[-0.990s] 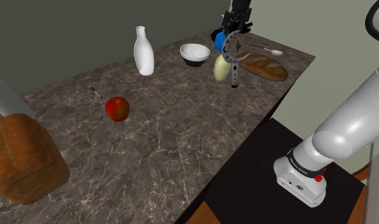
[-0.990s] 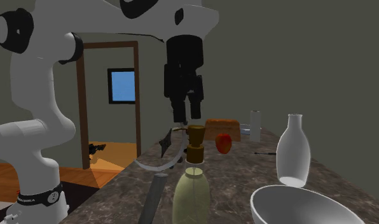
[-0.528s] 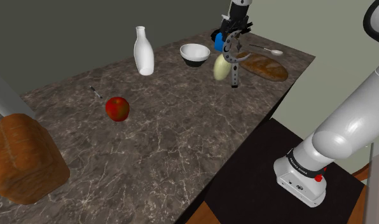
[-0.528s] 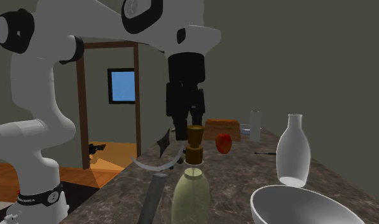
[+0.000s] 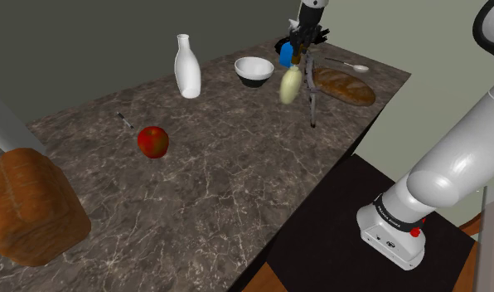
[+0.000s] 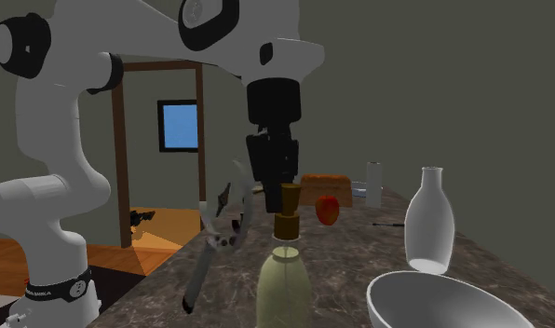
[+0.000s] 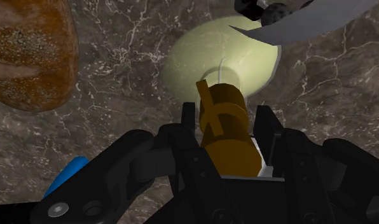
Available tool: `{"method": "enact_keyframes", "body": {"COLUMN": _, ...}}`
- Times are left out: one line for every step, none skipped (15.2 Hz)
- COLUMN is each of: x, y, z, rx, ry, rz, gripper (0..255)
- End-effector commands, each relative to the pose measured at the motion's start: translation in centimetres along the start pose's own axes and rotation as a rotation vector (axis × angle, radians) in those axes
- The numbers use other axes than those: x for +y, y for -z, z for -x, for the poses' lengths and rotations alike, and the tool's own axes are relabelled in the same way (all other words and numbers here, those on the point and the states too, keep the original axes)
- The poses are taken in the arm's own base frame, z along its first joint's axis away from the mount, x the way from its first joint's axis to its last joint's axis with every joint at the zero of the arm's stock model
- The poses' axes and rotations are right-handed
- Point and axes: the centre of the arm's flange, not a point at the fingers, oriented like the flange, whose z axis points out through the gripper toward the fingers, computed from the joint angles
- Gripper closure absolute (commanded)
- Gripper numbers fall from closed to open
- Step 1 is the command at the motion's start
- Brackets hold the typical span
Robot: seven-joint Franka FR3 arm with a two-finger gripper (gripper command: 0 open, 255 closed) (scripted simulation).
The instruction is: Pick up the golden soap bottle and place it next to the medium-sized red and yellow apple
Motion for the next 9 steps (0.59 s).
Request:
{"method": "enact_keyframes", "body": {"x": 0.02, "y": -0.06, "z": 0.01, "rx": -0.001, "ry": 0.0, "rz": 0.0, "gripper": 255}}
{"method": "enact_keyframes", "body": {"x": 0.03, "y": -0.06, "z": 0.0, "rx": -0.001, "ry": 0.0, "rz": 0.0, "gripper": 255}}
{"method": "enact_keyframes", "body": {"x": 0.03, "y": -0.06, "z": 0.0, "rx": -0.001, "ry": 0.0, "rz": 0.0, "gripper": 255}}
{"method": "enact_keyframes", "body": {"x": 0.02, "y": -0.06, "z": 0.0, "rx": -0.001, "ry": 0.0, "rz": 0.0, "gripper": 255}}
{"method": "enact_keyframes", "body": {"x": 0.02, "y": -0.06, "z": 0.0, "rx": -0.001, "ry": 0.0, "rz": 0.0, "gripper": 255}}
{"method": "enact_keyframes", "body": {"x": 0.02, "y": -0.06, "z": 0.0, "rx": -0.001, "ry": 0.0, "rz": 0.0, "gripper": 255}}
{"method": "enact_keyframes", "body": {"x": 0.02, "y": -0.06, "z": 0.0, "rx": -0.001, "ry": 0.0, "rz": 0.0, "gripper": 255}}
{"method": "enact_keyframes", "body": {"x": 0.01, "y": -0.06, "z": 0.0, "rx": -0.001, "ry": 0.0, "rz": 0.0, "gripper": 255}}
{"method": "enact_keyframes", "body": {"x": 0.04, "y": 0.47, "z": -0.04, "rx": -0.001, "ry": 0.0, "rz": 0.0, "gripper": 255}}
